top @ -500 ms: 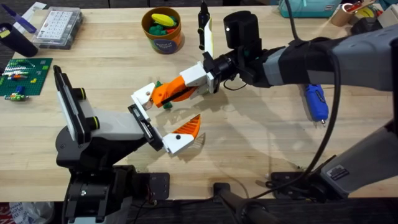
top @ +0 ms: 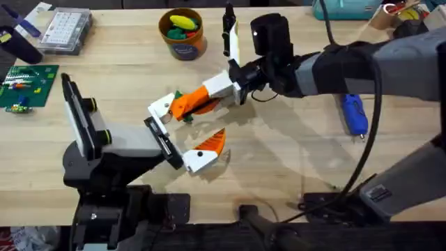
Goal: Pick up the gripper from the table and insert it into the empty holder that is missing its gripper. Then pick up a screw, insert it into the mounting hole, and use the screwdriver to tighten it. Finally, clean up the table by picking up the vegetable and placing it into the bucket.
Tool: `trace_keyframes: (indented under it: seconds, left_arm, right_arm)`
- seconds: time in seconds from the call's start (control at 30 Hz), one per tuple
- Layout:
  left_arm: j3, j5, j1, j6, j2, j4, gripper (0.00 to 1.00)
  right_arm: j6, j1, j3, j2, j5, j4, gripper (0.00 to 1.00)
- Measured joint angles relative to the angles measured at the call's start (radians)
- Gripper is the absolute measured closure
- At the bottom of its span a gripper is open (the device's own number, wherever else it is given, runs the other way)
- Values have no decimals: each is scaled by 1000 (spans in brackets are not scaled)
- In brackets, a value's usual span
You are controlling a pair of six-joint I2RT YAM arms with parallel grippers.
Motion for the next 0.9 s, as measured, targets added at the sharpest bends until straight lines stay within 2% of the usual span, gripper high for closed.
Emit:
trace_keyframes:
  seconds: [0.3, 0.9]
  left_arm:
    - [0, 14, 0, -6, 0, -2, 12]
    - [0, 10, 5, -13, 0, -2, 12]
  right_arm:
    - [-95, -3, 0, 0, -7, -44, 986]
    - [-49, 1, 9, 8, 0, -38, 986]
